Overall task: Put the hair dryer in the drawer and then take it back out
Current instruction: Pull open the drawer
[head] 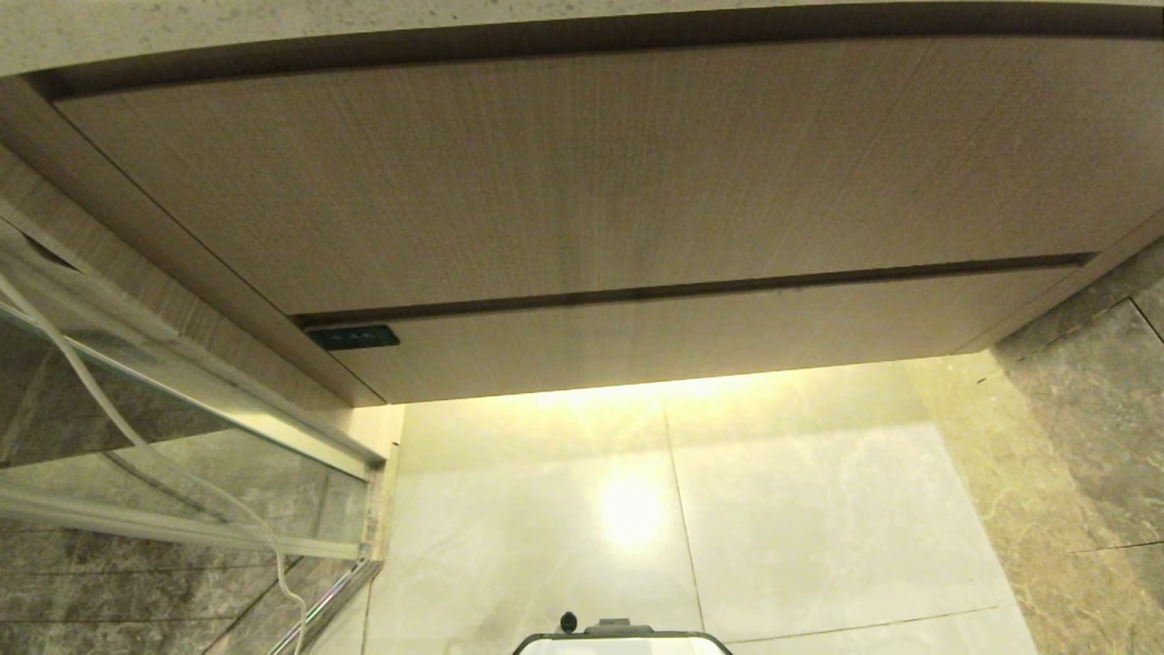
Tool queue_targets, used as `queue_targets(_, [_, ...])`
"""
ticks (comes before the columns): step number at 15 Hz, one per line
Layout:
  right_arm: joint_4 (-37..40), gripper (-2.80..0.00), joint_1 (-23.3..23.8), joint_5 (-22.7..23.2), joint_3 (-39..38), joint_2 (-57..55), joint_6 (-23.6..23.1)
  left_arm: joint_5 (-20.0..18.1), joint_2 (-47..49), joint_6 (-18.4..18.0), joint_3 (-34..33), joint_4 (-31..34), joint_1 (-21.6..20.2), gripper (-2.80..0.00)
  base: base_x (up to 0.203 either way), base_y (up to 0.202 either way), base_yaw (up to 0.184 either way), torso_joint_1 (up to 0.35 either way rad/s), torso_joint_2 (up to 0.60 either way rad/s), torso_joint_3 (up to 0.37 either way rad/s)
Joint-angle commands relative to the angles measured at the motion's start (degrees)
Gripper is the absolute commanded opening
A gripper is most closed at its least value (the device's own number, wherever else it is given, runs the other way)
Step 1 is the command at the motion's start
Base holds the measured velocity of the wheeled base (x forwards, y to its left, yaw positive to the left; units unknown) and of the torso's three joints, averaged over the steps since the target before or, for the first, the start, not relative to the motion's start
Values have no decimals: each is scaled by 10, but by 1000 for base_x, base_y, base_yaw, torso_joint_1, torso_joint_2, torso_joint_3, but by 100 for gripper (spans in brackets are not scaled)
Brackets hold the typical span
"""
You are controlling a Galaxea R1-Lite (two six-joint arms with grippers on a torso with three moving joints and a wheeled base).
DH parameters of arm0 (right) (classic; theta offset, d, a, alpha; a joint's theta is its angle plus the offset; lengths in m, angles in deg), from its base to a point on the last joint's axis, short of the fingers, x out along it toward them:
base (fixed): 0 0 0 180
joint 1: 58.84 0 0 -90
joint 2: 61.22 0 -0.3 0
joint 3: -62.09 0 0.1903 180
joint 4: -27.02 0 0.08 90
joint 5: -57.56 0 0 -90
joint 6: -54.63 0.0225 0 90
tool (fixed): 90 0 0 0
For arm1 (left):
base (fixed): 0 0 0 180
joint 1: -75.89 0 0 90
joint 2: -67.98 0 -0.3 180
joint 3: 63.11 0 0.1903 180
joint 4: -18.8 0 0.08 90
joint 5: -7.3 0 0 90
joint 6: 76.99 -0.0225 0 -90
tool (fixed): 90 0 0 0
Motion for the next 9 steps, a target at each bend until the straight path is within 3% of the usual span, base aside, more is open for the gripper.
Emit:
queue_targets(1, [0, -280, 0, -1, -1, 0, 4, 0, 0, 0, 0, 0, 0, -280, 0, 0, 0, 0, 0, 0])
queue_targets(9, [-2, -280, -1, 1, -1, 0, 2, 0, 0, 0, -1, 0, 0, -280, 0, 0, 0, 0, 0, 0])
